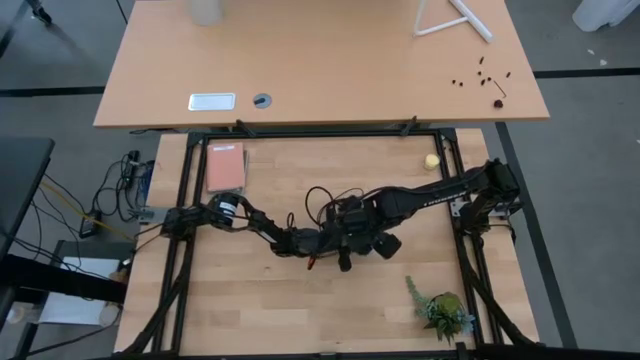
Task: Screw lightbulb
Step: Insert the lightbulb into the silver lamp
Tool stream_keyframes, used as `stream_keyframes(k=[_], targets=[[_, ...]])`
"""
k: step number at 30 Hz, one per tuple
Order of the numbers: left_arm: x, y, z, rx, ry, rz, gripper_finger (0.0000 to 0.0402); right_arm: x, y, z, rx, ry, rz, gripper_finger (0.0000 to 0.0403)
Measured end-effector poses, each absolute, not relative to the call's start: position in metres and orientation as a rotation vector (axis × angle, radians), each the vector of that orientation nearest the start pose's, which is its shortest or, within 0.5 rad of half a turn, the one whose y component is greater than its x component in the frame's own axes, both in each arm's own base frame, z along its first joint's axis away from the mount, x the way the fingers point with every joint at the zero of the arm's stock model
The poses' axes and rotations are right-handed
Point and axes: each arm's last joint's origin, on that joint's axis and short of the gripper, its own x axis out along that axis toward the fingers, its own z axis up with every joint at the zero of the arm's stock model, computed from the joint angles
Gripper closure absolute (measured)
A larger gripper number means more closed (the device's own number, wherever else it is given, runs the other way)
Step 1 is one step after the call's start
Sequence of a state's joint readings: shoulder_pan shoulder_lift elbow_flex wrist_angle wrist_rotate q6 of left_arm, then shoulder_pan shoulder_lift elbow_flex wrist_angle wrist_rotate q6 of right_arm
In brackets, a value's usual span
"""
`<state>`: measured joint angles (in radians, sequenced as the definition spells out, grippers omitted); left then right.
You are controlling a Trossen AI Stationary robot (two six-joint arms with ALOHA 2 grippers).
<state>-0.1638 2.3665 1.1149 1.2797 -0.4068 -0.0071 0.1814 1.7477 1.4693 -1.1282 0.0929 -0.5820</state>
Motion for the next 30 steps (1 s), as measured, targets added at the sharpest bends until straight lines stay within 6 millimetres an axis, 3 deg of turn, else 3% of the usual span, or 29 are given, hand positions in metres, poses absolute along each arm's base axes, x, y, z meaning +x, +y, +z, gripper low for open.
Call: stream_keyframes(k=[5,12,20,30], targets=[[0.433,-0.06,0.077,-0.015,-0.029,0.229,0.0224,0.329,0.057,0.258,-0.783,1.321,0.573,0.0029],[0.433,-0.06,0.077,-0.016,-0.029,0.226,0.0224,0.329,0.044,0.25,-0.742,1.345,0.592,0.0029],[0.433,-0.06,0.077,-0.016,-0.029,0.225,0.0224,0.325,0.045,0.24,-0.771,1.37,0.636,0.003],[0.433,-0.06,0.077,-0.02,-0.029,0.224,0.0224,0.329,0.046,0.237,-0.981,1.286,0.719,0.0031]])
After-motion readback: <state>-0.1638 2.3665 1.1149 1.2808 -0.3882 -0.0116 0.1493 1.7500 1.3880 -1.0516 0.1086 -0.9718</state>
